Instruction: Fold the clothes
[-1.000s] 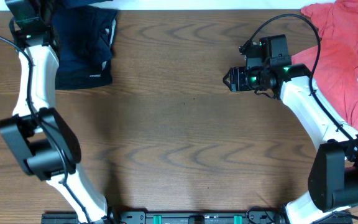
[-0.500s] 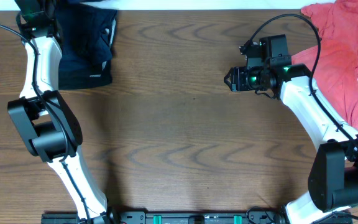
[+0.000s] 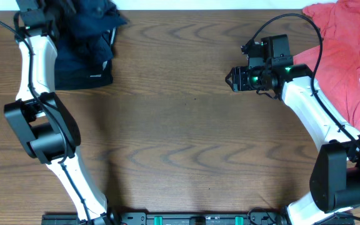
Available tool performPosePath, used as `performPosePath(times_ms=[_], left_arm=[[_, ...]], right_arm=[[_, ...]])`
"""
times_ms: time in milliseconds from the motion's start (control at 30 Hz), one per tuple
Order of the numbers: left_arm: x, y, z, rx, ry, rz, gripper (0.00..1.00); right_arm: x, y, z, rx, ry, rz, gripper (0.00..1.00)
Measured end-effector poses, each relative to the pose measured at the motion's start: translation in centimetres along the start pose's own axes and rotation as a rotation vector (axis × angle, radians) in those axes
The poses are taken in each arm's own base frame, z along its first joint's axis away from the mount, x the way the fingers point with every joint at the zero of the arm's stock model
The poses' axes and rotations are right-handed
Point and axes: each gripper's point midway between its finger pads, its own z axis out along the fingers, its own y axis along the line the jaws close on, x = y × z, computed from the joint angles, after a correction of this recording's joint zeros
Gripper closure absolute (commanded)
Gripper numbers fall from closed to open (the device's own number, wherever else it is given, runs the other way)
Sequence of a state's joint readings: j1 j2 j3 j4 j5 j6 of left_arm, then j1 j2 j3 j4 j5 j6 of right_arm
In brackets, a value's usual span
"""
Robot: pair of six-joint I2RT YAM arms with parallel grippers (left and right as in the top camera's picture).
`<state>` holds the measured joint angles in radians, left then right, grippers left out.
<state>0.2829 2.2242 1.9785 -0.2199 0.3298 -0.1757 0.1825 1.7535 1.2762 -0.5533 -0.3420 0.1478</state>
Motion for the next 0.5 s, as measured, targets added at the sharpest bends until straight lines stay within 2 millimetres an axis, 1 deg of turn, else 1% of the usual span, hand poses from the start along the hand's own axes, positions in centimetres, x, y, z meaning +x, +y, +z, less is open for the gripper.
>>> performPosePath(times_ms=[67, 200, 267, 333, 367, 400, 433, 467, 500], left_arm=[[2.0, 1.8, -0.4, -0.040, 0.088, -0.049, 0.94], [4.6, 4.9, -1.7, -0.103, 0.202, -0.155, 0.94], [5.9, 6.0, -2.4, -0.119, 0.258, -0.208, 0.94], [7.5, 6.5, -3.3, -0.126, 0.333, -0.261, 0.83], [8.3, 6.6, -3.7, -0.131, 0.369, -0.278, 0.63], [9.2, 6.6, -4.3, -0.137, 0.409, -0.302, 0.53], [10.0, 6.6, -4.7, -0.144, 0.445, -0.324, 0.41], [10.7, 6.4, -5.2, -0.146, 0.478, -0.333, 0.36], [11.4, 6.3, -5.7, -0.147, 0.512, -0.345, 0.33]], right_arm=[[0.0, 0.0, 0.0, 0.000, -0.001, -0.001, 0.39], [-0.2, 0.0, 0.0, 0.002, -0.006, -0.002, 0.38], [-0.3, 0.0, 0.0, 0.001, -0.012, -0.004, 0.38], [-0.4, 0.0, 0.0, 0.002, -0.018, -0.006, 0.38], [-0.5, 0.0, 0.0, 0.002, -0.020, -0.007, 0.38], [-0.5, 0.0, 0.0, 0.003, -0.020, -0.007, 0.38], [-0.5, 0.0, 0.0, 0.003, -0.021, -0.007, 0.37], [-0.5, 0.0, 0.0, 0.003, -0.020, -0.006, 0.37], [-0.5, 0.0, 0.0, 0.003, -0.021, -0.007, 0.37]])
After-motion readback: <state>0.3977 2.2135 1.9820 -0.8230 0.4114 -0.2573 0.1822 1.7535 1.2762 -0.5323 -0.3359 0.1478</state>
